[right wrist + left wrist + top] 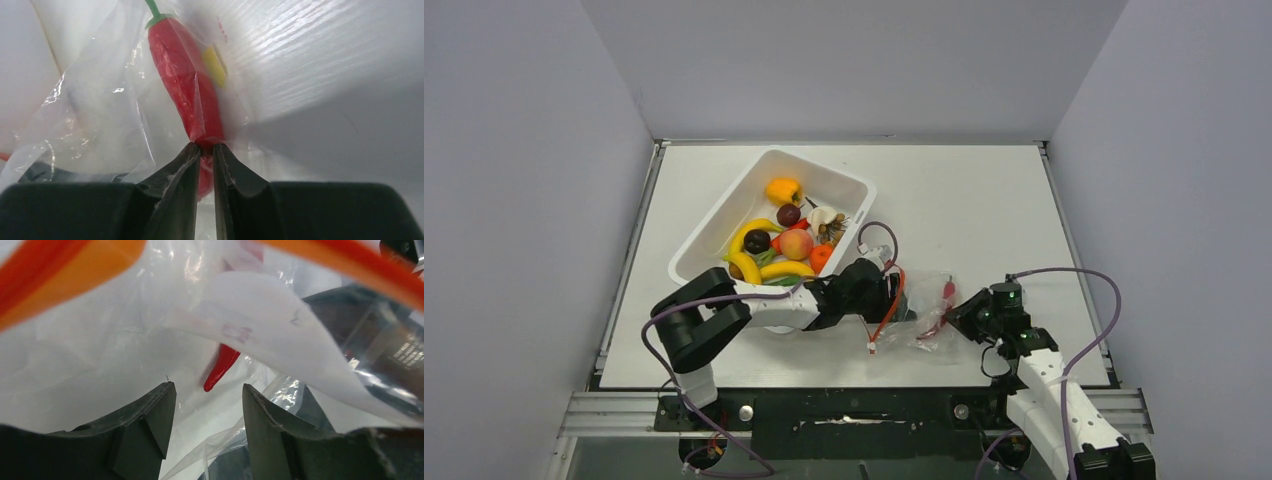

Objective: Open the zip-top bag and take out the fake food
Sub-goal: Pick up the fake vegetable from the zipper food storage bag.

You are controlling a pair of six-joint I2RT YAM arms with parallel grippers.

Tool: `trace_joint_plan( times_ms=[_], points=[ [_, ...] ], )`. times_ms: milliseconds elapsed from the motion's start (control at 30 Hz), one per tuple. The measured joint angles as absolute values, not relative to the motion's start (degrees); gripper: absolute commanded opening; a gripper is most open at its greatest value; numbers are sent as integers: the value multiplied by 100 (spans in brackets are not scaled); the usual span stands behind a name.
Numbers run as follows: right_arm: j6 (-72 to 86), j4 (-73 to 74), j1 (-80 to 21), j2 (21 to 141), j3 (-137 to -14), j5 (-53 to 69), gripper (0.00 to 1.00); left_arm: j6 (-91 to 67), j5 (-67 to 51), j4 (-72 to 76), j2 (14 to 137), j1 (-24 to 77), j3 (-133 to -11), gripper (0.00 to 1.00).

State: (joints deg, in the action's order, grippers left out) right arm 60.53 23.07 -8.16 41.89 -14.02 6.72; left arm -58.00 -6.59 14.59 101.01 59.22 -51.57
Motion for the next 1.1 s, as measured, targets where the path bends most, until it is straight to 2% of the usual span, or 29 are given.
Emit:
trace_joint_plan(
  times_ms=[267,667,767,867,967,1100],
  points=[
    [6281,1715,-777,4117,-819,1105,12,-5690,-996,1444,10691,6139,-5382,50],
    [6237,1603,-749,4099,-757,1295,11,-5240,-1081,1140,10812,6248,-5721,48],
    [6211,1584,-749,4099,-746,1343,11,-5207,-1293,1194,10969,6252,-5841,41],
    [6193,1584,-749,4099,-740,1385,11,-5223,-1446,1278,11085,6252,-5854,28],
    [6184,1581,-749,4097,-738,1409,11,-5223,-1496,1280,11091,6254,-5854,22],
    [6176,1605,-746,4058,-733,1404,10,-5212,-1391,1236,11091,6254,-5854,9]
  ],
)
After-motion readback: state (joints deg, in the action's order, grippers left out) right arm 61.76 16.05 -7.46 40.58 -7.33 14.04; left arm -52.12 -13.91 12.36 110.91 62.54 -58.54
